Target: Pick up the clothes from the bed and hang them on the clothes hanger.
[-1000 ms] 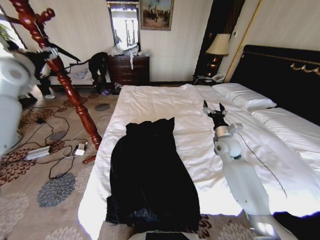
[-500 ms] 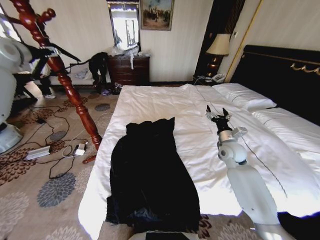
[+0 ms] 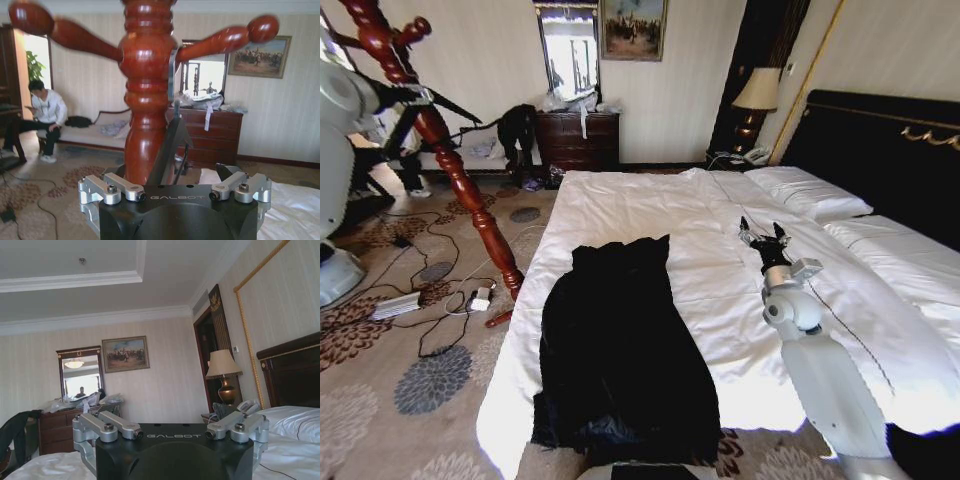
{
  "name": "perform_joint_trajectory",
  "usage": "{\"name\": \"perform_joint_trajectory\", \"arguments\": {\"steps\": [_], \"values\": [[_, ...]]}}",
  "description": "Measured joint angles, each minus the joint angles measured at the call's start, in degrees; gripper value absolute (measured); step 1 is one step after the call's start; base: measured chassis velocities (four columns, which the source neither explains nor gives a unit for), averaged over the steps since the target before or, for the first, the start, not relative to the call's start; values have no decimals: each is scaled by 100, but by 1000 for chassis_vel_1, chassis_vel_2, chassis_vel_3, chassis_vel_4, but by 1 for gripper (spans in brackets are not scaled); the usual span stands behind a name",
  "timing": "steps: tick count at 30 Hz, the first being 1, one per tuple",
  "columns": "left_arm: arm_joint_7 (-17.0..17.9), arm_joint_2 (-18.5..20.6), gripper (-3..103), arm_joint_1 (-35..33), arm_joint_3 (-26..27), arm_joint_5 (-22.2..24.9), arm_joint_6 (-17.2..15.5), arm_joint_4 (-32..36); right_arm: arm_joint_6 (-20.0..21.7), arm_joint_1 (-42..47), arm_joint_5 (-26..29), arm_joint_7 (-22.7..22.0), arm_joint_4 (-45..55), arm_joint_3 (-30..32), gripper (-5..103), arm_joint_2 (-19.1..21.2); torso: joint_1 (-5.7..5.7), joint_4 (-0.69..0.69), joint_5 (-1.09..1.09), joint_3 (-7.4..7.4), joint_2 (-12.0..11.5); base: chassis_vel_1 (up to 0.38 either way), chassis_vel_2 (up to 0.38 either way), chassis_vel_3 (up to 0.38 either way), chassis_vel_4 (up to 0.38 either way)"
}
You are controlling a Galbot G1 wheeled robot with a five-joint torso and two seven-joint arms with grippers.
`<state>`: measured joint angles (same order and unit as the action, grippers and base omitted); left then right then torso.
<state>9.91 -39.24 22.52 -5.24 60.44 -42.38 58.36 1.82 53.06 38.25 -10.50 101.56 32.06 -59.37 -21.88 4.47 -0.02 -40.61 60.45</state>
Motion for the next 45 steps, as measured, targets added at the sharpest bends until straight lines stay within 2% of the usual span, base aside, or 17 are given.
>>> {"name": "perform_joint_trajectory", "arguments": {"steps": [6, 10, 11, 14, 15, 16, 17, 19, 22, 23, 25, 26, 29, 34, 41, 45], "values": [[-96, 84, 102, -310, 186, 156, 10, -7, 43, 16, 6, -63, 9, 4, 100, -5, 1, -2, 0, 0, 0, 0, 0, 0, 0], [-120, 84, 98, -351, 225, 164, 12, -31, 80, 21, 16, -116, 8, 11, 100, -3, 1, 1, 2, 0, 0, 0, 0, 0, 0], [-128, 77, 89, -352, 229, 162, 14, -53, 95, 31, 21, -139, 6, 13, 100, 4, 1, 1, 2, 0, 0, 0, 0, 0, 0], [-131, 57, 84, -351, 229, 153, 15, -90, 107, 48, 21, -160, 3, 16, 100, 21, 1, 0, 2, 0, 0, 0, 0, 0, 0], [-131, 42, 78, -349, 230, 145, 16, -104, 114, 58, 21, -172, 2, 23, 100, 33, 1, 0, 1, 0, 0, 0, 0, 0, 0], [-127, 4, 61, -341, 230, 140, 17, -124, 138, 71, 21, -208, 2, 60, 100, 49, 1, 1, 2, 0, 0, 0, 0, 0, 0], [-120, -13, 56, -337, 230, 138, 18, -134, 145, 74, 22, -226, 2, 71, 100, 50, 1, 1, 2, 0, 0, 0, 0, 0, 0], [-101, -30, 56, -335, 230, 137, 18, -142, 151, 78, 23, -243, 2, 82, 100, 51, 1, 0, 2, 0, 0, 0, 0, 0, 0], [-52, -62, 40, -333, 230, 137, 20, -134, 177, 103, 22, -290, 1, 110, 100, 52, 1, 0, 1, 0, 0, 0, 0, 0, 0], [-52, -62, 40, -333, 230, 137, 20, -134, 177, 103, 22, -290, 1, 110, 100, 52, 1, 0, 1, 0, 0, 0, 0, 0, 0], [-44, -71, 29, -334, 246, 142, 21, -96, 185, 112, 19, -308, -4, 117, 100, 52, 1, 0, 2, 0, 0, 0, 0, 0, 0], [-42, -75, 29, -337, 257, 150, 22, -76, 187, 114, 18, -314, -6, 119, 100, 51, 1, 0, 2, 0, 0, 0, 0, 0, 0], [-42, -87, 19, -381, 296, 186, 42, 9, 198, 115, 12, -337, -12, 121, 100, 37, 1, 3, 2, 0, 0, 0, 0, 0, 0], [39, -75, 17, -572, 429, 267, 223, 243, 209, 103, 8, -368, -30, 122, 100, 16, 1, -3, 0, 0, 0, 0, 0, 0, 0], [85, -51, 17, -674, 508, 514, 573, 538, 227, 112, 10, -403, -34, 174, 100, 34, 1, 0, 1, 0, 0, 0, 0, 0, 0], [82, -36, 17, -652, 510, 685, 628, 701, 233, 137, 11, -413, -23, 195, 100, 37, 0, 0, 1, 0, 0, 0, 0, 0, 0]]}}
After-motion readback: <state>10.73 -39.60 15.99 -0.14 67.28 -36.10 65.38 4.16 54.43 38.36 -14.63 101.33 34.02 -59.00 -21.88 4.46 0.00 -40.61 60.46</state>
